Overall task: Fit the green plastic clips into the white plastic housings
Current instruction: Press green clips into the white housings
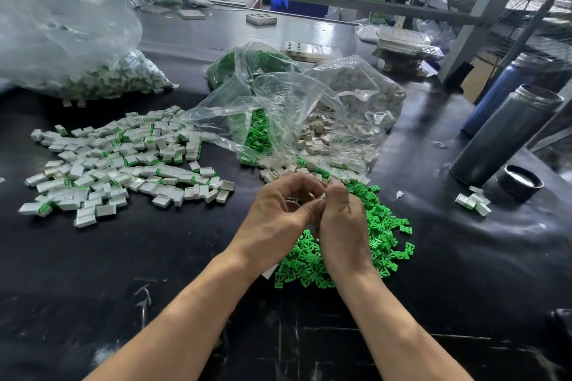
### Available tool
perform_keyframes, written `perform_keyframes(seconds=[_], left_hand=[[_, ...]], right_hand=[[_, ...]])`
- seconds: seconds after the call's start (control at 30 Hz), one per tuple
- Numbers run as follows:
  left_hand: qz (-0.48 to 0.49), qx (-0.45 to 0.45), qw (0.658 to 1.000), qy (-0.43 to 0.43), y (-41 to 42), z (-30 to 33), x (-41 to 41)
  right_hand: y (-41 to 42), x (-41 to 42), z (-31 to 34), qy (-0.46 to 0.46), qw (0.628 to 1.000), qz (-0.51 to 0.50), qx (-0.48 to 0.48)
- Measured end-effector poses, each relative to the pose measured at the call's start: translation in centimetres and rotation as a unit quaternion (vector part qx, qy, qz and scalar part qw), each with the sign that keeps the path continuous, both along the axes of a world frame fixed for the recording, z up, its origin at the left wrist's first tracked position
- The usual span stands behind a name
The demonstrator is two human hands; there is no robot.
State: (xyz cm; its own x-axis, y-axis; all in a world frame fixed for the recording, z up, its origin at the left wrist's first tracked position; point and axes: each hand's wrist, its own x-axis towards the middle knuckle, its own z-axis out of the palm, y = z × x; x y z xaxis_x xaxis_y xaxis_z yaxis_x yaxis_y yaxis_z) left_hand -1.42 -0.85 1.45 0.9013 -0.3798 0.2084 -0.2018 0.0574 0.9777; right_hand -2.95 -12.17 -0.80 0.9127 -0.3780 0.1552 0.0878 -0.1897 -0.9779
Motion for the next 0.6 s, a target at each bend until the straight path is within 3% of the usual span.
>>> perform_keyframes(seconds=[0.6], left_hand=[[0.007,0.017,1.000,0.000,0.20,-0.09,-0.02]], right_hand=[[0.14,0.53,-0.44,0.004,0.999,-0.044,-0.031]])
